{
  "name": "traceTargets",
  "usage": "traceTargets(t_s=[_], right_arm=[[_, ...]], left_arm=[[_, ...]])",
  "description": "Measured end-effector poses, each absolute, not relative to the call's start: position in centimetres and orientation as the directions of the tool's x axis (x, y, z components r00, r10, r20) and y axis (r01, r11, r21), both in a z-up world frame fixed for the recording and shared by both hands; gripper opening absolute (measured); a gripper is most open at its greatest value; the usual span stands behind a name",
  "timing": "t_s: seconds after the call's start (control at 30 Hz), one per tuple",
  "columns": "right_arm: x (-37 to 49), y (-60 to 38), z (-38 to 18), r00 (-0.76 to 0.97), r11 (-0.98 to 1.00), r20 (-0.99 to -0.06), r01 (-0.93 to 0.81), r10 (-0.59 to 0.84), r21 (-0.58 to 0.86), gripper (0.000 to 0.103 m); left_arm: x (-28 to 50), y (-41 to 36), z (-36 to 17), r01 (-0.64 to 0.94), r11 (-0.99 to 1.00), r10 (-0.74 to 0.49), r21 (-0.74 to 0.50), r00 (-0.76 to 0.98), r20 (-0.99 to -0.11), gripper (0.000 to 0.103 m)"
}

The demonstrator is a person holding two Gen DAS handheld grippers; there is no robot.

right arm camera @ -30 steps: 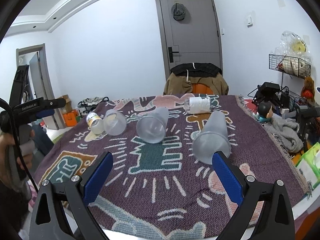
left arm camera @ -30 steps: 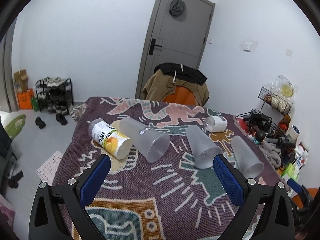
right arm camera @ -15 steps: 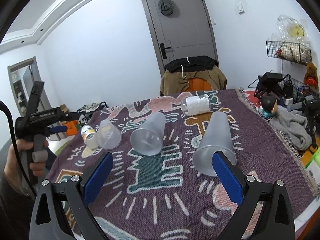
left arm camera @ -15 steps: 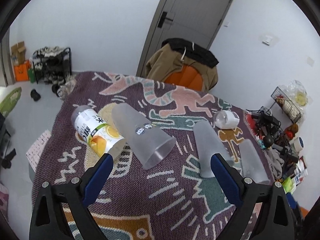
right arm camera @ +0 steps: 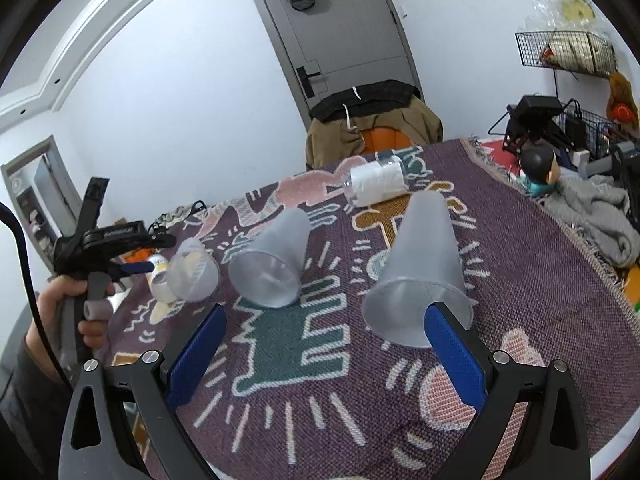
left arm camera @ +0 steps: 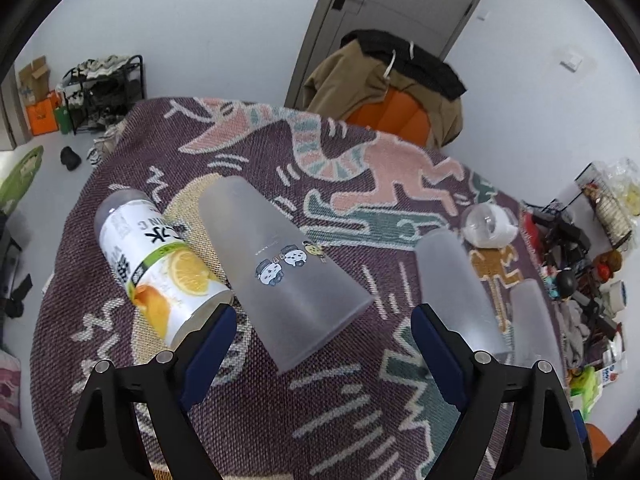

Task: Flip cup upside down
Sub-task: 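Move the left gripper toward the frosted cup with cartoon stickers, then close the left gripper around the sideways frosted cup's body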

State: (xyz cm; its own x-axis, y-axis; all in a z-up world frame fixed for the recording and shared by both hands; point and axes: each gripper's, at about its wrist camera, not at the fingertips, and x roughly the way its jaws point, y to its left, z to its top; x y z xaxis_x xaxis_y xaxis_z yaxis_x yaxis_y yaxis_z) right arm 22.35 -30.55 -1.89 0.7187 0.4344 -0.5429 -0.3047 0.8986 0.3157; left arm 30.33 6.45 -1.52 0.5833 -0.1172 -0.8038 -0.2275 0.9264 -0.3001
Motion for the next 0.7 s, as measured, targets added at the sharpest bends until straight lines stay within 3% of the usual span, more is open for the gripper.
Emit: traceTargets(t_s=[0.37,0.7], right_arm=[[23.1,-31.9,-3.2,0.718,0.906,-0.556,-0.292,0.419,0.306,0.100],[23.7,-32.9,-3.9,0.717,0.905,-0.557,-0.277,0.418,0.323,0.100]], left_arm=[[34.2,6.1,-3.7,-0.283,0.931,-0.054,-0.232,0.519,-0.853,0.089],[36.4,6.7,-3.4,-0.313,0.911,-0.083,-0.269,0.500,-0.862,0.090]])
